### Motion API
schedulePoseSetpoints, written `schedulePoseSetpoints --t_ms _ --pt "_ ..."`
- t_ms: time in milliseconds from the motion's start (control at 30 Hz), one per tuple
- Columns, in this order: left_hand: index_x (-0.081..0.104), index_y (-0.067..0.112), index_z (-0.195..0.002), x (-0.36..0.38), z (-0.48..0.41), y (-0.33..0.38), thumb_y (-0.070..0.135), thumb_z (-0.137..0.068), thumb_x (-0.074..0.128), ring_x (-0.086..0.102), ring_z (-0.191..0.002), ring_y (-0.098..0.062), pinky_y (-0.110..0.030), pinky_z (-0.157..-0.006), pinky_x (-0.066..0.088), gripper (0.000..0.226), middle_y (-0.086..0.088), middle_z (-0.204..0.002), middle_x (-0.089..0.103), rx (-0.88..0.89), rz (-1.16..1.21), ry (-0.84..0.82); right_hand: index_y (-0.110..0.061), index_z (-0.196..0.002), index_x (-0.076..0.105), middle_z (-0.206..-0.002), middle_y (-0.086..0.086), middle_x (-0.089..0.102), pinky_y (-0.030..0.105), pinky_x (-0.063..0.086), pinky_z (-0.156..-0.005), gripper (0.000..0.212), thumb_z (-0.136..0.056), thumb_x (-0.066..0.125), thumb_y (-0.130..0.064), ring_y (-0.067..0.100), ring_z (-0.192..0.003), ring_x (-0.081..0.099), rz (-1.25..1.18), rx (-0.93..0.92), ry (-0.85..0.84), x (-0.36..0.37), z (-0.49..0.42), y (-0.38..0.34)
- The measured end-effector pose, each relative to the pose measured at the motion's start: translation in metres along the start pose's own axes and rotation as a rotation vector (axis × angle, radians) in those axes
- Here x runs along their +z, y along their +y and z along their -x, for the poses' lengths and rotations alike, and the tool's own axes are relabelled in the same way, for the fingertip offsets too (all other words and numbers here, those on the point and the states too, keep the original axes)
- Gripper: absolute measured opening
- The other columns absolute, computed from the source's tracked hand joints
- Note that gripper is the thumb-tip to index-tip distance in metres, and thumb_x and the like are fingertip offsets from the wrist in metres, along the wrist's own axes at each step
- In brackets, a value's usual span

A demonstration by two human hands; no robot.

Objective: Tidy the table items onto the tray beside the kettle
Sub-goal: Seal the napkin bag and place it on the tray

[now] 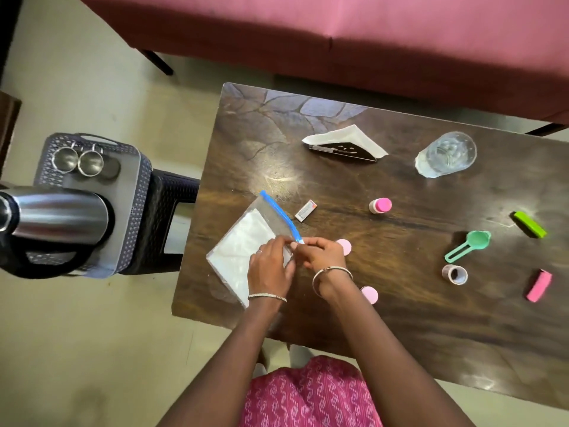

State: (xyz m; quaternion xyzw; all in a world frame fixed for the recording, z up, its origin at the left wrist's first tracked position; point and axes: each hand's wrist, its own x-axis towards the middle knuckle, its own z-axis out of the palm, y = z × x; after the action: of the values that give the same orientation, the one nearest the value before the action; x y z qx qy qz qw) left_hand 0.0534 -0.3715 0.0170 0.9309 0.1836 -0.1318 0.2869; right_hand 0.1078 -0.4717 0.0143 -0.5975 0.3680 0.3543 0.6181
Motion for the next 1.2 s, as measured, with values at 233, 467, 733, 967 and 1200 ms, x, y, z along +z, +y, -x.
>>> schedulePoseSetpoints --t_ms 233,467,733,967,1200 --pt "0.064 0.015 -0.101 -0.039 0.028 0.019 0.019 -0.085 0.065 0.067 -0.076 -0.027 -0.035 -0.064 0.049 0.016 -0.004 -0.085 0.071 0.115 0.065 0.229 -0.011 -0.099 0.069 -0.095 0.010 0.075 0.019 0.043 -0.062 0.015 -0.086 0.073 -0.018 0.008 -0.078 0.069 0.031 -0.072 -0.189 -0.013 0.061 -0.039" --pt "0.069 0.015 -0.091 -0.108 0.058 0.038 0.023 -0.093 0.063 0.065 -0.063 -0.021 -0.032 -0.056 0.047 0.010 0.002 -0.073 0.070 0.136 0.285 0.336 -0.006 -0.095 0.070 -0.085 0.007 0.076 0.026 0.050 -0.074 0.012 -0.093 0.066 -0.017 0.016 -0.080 0.069 0.349 -0.711 -0.056 -0.026 0.133 -0.071" --pt "0.070 0.010 -0.097 -0.190 0.096 0.069 0.022 -0.095 0.060 0.069 -0.071 -0.014 -0.036 -0.064 0.053 0.017 0.002 -0.076 0.072 0.269 0.424 0.235 -0.027 -0.104 0.074 -0.102 -0.014 0.072 0.052 0.042 -0.096 0.017 -0.087 0.072 -0.030 0.014 -0.110 0.061 0.895 -1.249 -0.088 -0.022 0.206 -0.093" --pt "0.065 0.011 -0.100 -0.217 0.117 0.074 0.021 -0.096 0.059 0.073 -0.075 -0.006 -0.037 -0.064 0.058 0.013 0.008 -0.078 0.075 0.351 0.464 0.340 -0.017 -0.090 0.077 -0.087 -0.016 0.071 0.032 0.052 -0.085 0.012 -0.083 0.077 -0.027 0.003 -0.090 0.063 0.710 -1.232 -0.158 -0.014 0.240 -0.099" --pt "0.063 0.019 -0.090 -0.230 0.117 0.063 0.034 -0.096 0.053 0.068 -0.070 -0.005 -0.029 -0.063 0.054 0.018 0.008 -0.074 0.070 0.399 0.519 0.517 -0.014 -0.083 0.076 -0.083 -0.010 0.073 0.017 0.047 -0.081 0.006 -0.079 0.081 -0.015 0.009 -0.084 0.065 0.602 -1.219 -0.074 -0.015 0.254 -0.094"
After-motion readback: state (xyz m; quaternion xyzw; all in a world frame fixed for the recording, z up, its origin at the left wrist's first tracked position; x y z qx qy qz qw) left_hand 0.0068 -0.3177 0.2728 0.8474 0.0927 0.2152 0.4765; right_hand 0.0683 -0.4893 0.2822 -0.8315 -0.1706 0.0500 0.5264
